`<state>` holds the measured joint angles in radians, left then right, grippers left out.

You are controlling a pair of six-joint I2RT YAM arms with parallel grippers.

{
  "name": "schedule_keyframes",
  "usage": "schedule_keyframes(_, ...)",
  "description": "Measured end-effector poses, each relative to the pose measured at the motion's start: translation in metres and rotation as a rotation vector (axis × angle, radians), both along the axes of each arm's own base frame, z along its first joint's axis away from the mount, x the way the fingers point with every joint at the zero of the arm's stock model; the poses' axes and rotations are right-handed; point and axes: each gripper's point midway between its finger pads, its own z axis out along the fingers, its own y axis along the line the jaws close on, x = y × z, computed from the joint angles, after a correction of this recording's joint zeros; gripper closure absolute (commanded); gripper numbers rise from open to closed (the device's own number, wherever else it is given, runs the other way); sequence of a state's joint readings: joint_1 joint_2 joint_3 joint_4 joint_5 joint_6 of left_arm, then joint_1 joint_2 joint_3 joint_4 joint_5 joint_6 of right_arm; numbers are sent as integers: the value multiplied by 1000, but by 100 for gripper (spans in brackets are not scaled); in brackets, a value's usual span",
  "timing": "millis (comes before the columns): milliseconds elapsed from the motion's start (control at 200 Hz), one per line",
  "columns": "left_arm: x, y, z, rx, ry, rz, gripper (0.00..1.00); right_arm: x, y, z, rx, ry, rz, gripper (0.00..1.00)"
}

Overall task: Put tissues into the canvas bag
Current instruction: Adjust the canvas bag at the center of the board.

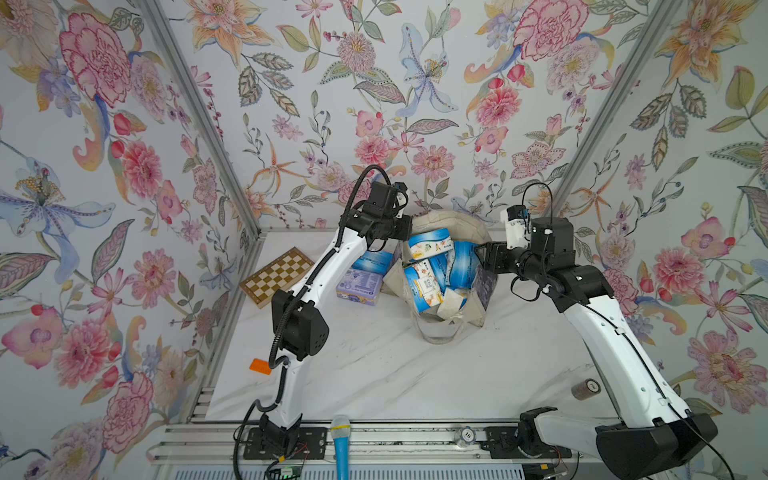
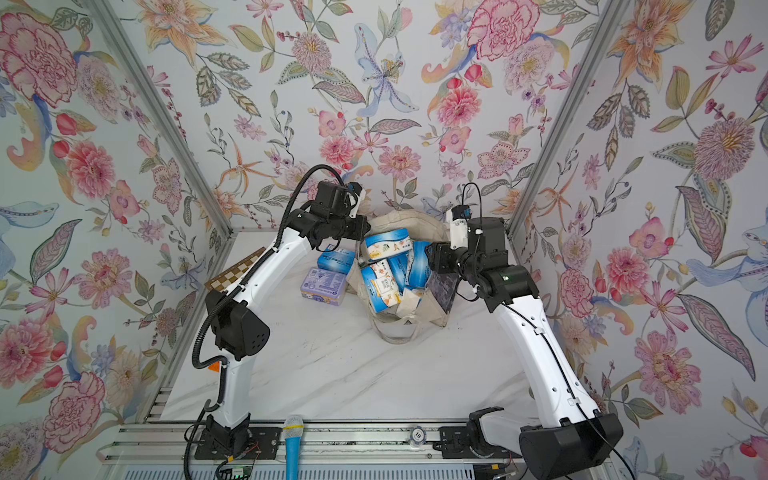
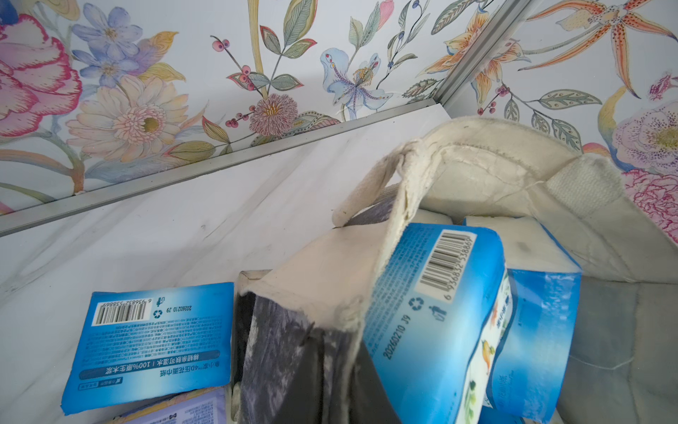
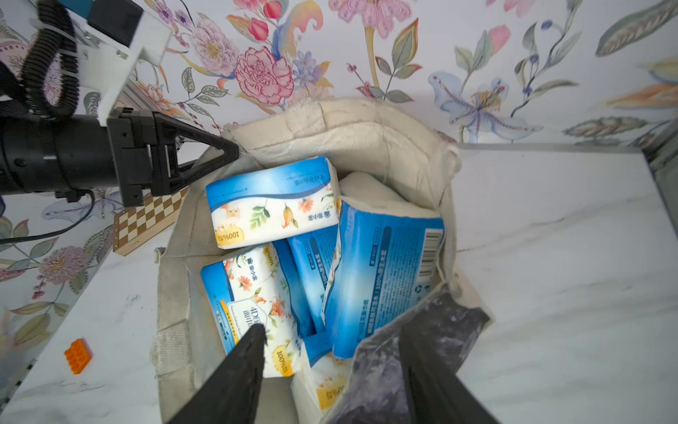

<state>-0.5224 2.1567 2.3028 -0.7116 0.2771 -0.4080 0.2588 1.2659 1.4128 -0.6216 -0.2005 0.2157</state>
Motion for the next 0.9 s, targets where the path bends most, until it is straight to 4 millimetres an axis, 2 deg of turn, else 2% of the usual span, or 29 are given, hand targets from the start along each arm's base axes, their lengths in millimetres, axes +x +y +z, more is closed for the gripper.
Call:
schedule_keyframes(160,0,0,0,1,1,0,85,2,8,-21,57,106,1,46)
schedule_keyframes(390,0,0,0,1,1,0,85,3,5,-40,66,174,-35,52)
schedule_keyframes(716,1,0,-2,3,3,0,85,-3,-5,-45,47,190,-84,56)
schedule_keyframes(896,1,-1,-2,5,1,-3,85,-5,-6,-56,45,222,-94,56)
